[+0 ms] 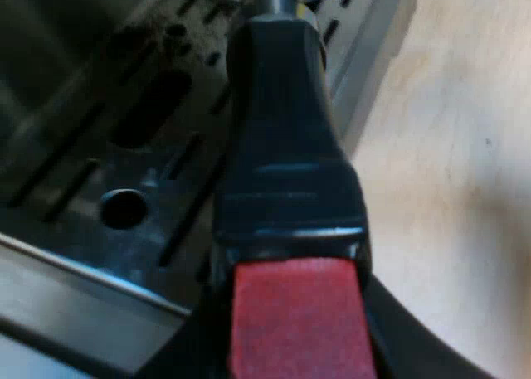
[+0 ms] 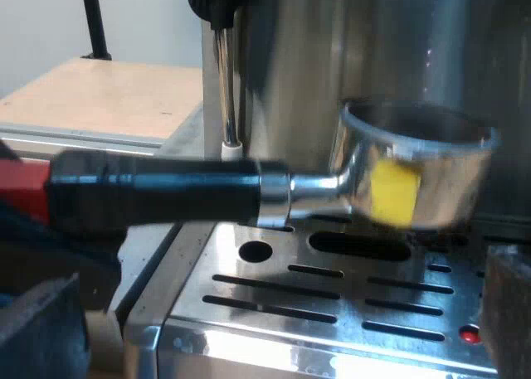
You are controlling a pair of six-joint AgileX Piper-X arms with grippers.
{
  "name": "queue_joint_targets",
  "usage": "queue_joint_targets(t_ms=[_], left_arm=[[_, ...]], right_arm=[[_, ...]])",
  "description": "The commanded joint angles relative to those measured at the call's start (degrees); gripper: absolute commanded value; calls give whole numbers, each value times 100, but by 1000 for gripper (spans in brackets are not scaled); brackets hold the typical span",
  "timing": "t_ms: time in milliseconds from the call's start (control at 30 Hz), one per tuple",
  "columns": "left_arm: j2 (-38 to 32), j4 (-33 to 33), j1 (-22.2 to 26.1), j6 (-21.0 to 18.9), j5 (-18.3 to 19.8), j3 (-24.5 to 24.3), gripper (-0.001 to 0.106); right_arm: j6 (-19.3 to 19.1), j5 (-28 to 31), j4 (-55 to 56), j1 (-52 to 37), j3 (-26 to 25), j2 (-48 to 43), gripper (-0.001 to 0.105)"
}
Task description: Put the handle in the coffee machine
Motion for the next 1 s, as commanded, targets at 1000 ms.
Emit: queue_joint_targets(t_ms=[1000], left_arm=[[-29, -1116, 211, -728, 608, -86, 0]], right_arm=[[-76, 6, -82, -21, -10, -36, 98]])
